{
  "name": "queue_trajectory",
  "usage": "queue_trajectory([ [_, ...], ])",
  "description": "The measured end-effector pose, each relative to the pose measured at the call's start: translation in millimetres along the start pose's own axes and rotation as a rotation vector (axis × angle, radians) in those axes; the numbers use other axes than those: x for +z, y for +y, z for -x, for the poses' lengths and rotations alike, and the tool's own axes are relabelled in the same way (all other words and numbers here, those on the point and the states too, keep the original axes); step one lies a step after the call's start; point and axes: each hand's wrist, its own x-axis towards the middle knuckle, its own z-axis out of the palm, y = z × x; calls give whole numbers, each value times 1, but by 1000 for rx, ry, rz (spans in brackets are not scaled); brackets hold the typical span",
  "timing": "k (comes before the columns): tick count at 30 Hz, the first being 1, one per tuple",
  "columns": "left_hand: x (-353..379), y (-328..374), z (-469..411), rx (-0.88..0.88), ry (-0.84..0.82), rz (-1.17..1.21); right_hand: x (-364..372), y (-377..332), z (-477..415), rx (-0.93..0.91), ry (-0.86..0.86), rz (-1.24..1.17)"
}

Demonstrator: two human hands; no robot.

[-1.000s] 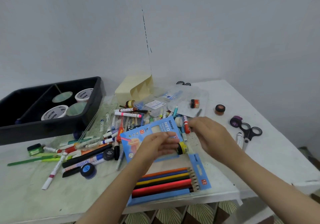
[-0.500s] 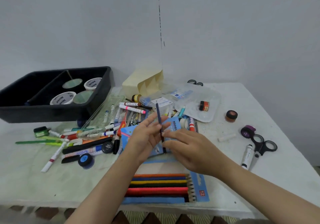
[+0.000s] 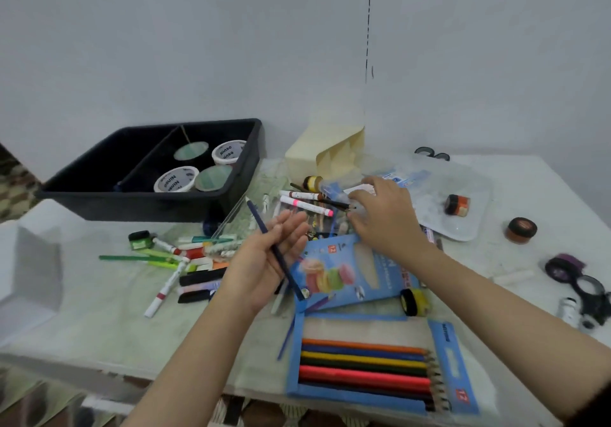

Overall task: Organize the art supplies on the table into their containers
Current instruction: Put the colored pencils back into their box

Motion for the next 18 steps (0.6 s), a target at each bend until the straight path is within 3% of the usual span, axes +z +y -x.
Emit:
queue_trajectory([
  [6,-18,27,-19,-20,-49,-98,1,-6,-19,123,-31,-57],
  [10,-26,38,-31,-42,-75,-142,-17,-10,-26,173,83,-235],
  [16,-30,48,-48,-47,-118,-157,-55,-47,-42,214,429,-655],
  [18,-30,49,-53,-48,-151,-177,-64,-61,-49,246,415,-790],
])
